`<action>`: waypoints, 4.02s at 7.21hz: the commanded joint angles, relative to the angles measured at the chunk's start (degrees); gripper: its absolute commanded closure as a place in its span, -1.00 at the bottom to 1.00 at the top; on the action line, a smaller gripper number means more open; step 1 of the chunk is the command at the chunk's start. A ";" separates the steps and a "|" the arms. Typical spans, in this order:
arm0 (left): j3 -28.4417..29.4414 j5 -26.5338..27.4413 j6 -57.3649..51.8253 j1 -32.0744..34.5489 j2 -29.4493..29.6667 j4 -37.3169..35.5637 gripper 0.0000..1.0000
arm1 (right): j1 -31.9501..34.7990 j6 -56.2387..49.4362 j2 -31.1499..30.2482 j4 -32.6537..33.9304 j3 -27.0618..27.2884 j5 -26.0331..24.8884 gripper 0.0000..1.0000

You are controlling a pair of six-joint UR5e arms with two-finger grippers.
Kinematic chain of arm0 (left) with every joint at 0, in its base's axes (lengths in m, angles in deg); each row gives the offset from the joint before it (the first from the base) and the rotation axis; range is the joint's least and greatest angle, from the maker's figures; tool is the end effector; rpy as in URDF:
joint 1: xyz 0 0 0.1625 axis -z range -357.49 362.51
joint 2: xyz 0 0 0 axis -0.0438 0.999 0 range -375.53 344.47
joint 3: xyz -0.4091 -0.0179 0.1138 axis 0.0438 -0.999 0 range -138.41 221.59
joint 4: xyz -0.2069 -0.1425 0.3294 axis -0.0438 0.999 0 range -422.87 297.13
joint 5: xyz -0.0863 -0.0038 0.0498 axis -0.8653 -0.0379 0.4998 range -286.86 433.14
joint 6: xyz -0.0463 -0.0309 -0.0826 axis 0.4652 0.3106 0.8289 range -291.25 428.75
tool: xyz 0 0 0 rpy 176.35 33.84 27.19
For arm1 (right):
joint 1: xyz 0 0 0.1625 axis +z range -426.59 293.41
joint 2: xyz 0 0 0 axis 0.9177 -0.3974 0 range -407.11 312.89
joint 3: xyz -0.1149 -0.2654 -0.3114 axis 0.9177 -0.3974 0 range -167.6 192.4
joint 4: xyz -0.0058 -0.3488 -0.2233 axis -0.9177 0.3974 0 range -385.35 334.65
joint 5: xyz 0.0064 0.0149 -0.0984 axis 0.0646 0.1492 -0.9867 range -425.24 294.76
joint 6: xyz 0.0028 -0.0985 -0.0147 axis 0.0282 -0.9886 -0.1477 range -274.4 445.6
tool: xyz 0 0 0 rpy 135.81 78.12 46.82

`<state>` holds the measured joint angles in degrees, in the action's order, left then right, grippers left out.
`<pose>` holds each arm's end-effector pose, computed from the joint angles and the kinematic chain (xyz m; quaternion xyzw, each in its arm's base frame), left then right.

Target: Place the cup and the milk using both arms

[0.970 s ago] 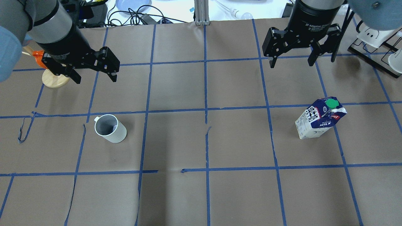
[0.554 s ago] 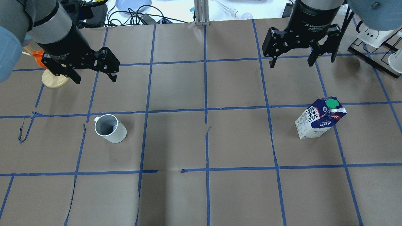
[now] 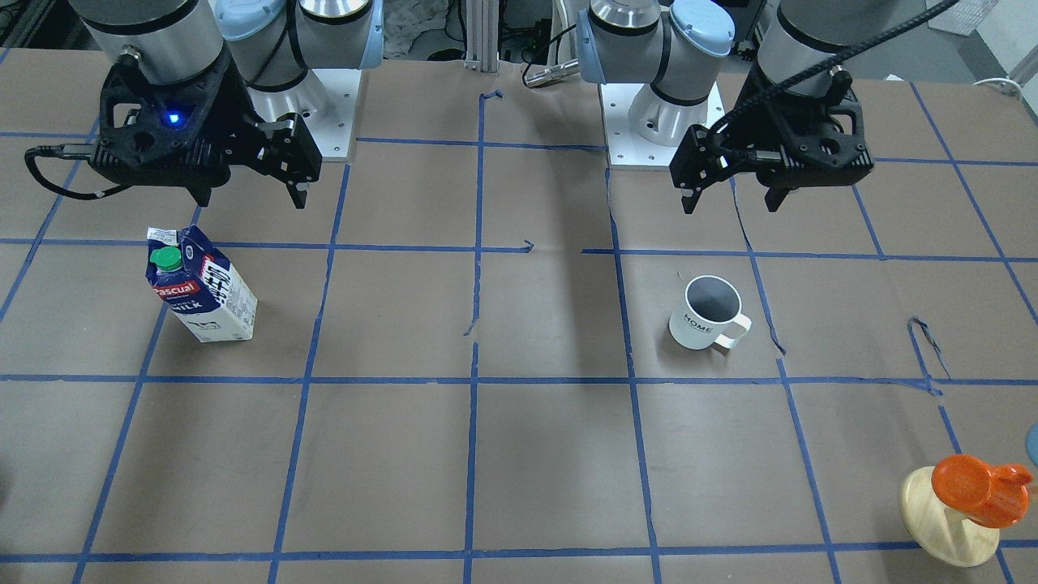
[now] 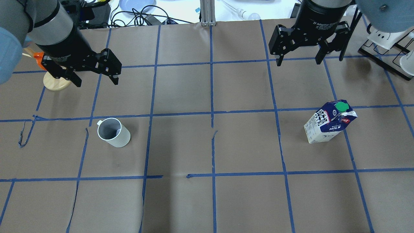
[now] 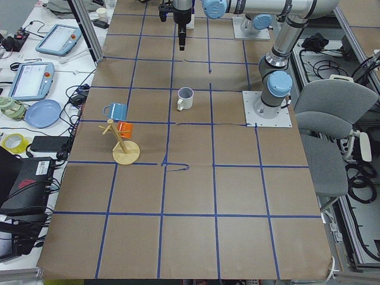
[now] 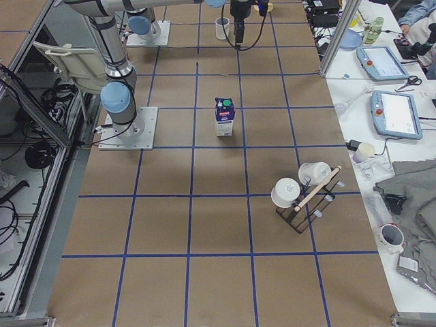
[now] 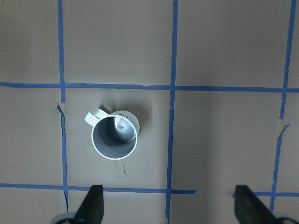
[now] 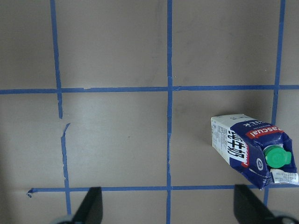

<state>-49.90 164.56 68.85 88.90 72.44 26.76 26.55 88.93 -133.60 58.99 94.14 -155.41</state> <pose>-0.1005 -0.4857 0.4930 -0.0325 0.9994 -0.0076 0.0126 0.1610 -0.5070 0.5180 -0.0017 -1.0000 -0.0078 0.0018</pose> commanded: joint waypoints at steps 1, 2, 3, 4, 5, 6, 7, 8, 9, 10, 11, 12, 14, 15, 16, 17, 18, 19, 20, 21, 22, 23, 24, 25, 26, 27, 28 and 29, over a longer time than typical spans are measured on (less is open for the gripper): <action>-0.54 -0.01 -0.26 -6.64 1.23 -1.12 -1.00 | 0.02 0.10 0.00 -0.14 0.09 -0.01 -1.00; -2.45 -0.01 0.25 -8.94 1.41 -1.12 -1.00 | -0.06 0.10 0.00 -0.40 0.00 -0.01 -1.00; -5.95 -0.18 0.17 -10.44 1.50 -1.30 -1.00 | 0.02 0.02 0.00 -0.32 0.00 -0.10 -1.00; -9.99 -0.62 0.43 -12.72 1.76 -4.26 -1.00 | -0.06 0.01 0.00 -0.23 0.00 0.42 -1.00; -13.60 -0.45 0.52 -14.13 2.03 -7.07 -1.00 | 0.02 0.10 0.09 0.12 0.00 0.95 -1.00; -16.25 -0.53 0.61 -15.54 2.81 -10.75 -1.00 | 0.02 0.10 0.09 0.12 0.00 0.95 -1.00; -19.14 -0.62 1.05 -16.07 4.39 -14.53 -1.00 | 0.11 0.10 0.18 2.39 0.09 1.04 -1.00; -21.35 -0.62 1.05 -16.08 5.45 -15.88 -1.00 | 0.20 0.19 0.70 4.24 0.17 0.87 -1.00; -22.24 -0.62 1.05 -16.08 6.33 -15.89 -1.00 | 0.20 0.10 0.88 4.17 0.18 0.87 -1.00; -22.16 -0.62 1.05 -16.08 7.64 -15.89 -1.00 | 0.20 0.10 0.88 4.17 0.18 0.87 -1.00; -22.16 -0.54 1.05 -16.08 8.70 -16.76 -1.00 | 0.20 0.10 0.88 4.17 0.18 0.87 -1.00; -22.25 -0.62 0.96 -16.17 10.28 -17.90 -1.00 | 0.20 0.10 0.88 4.25 0.18 0.95 -1.00; -22.42 -1.06 0.87 -16.08 12.48 -20.37 -1.00 | 0.20 0.10 0.88 4.17 0.26 0.95 -1.00; -22.51 -2.89 0.18 -16.08 13.10 -20.37 -1.00 | 0.20 0.10 0.88 4.17 0.26 0.95 -1.00; -22.69 -3.78 0.17 -16.08 13.71 -20.72 -0.49 | 0.20 0.10 0.88 4.25 0.26 0.95 -1.00; -22.60 -3.87 0.26 -16.08 13.98 -20.72 0.61 | 0.20 0.10 0.88 4.34 0.26 0.95 -1.00; -22.51 -3.87 0.43 -16.08 13.98 -20.72 1.00 | 0.20 0.10 0.88 4.43 0.26 0.95 -1.00; -22.08 -3.96 0.70 -16.08 13.98 -20.72 1.00 | 0.20 0.10 0.88 4.60 0.26 0.95 -1.00; -21.90 -4.05 1.05 -16.08 13.90 -20.72 1.00 | 0.20 0.10 0.88 4.61 0.26 0.95 -1.00; -20.85 -4.22 3.57 -15.64 13.29 -20.72 1.00 | 0.20 0.10 0.88 4.69 0.26 0.95 -1.00; -18.49 -4.40 7.95 -14.60 12.67 -20.64 1.00 | 0.20 0.10 0.88 4.87 0.26 0.95 -1.00; -14.03 -5.45 12.26 -11.80 12.49 -19.59 1.00 | 0.29 0.10 0.88 4.87 0.18 0.95 -1.00; -9.11 -5.72 18.48 -7.60 13.45 -17.67 1.00 | 0.20 0.10 0.88 4.96 0.26 0.95 -1.00; -5.85 -7.03 25.67 -3.38 14.50 -17.65 1.00 | 0.20 0.10 0.88 4.96 0.26 0.95 -1.00; -4.68 -8.95 28.97 -0.29 15.55 -18.43 1.00 | 0.20 0.10 0.88 4.96 0.26 0.95 -1.00; -4.58 -9.06 33.52 2.70 16.96 -19.83 1.00 | 0.20 0.10 0.88 4.96 0.26 0.95 -1.00; -4.67 -9.15 37.31 6.04 18.62 -23.15 1.00 | 0.20 0.10 0.88 4.87 0.26 0.95 -1.00; -4.67 -9.06 42.13 9.90 19.95 -24.05 1.00 | 0.20 0.10 0.88 4.96 0.26 0.95 -1.00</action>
<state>-54.66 155.57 105.37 94.29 90.63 4.67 26.75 89.03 -132.72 63.91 94.41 -154.45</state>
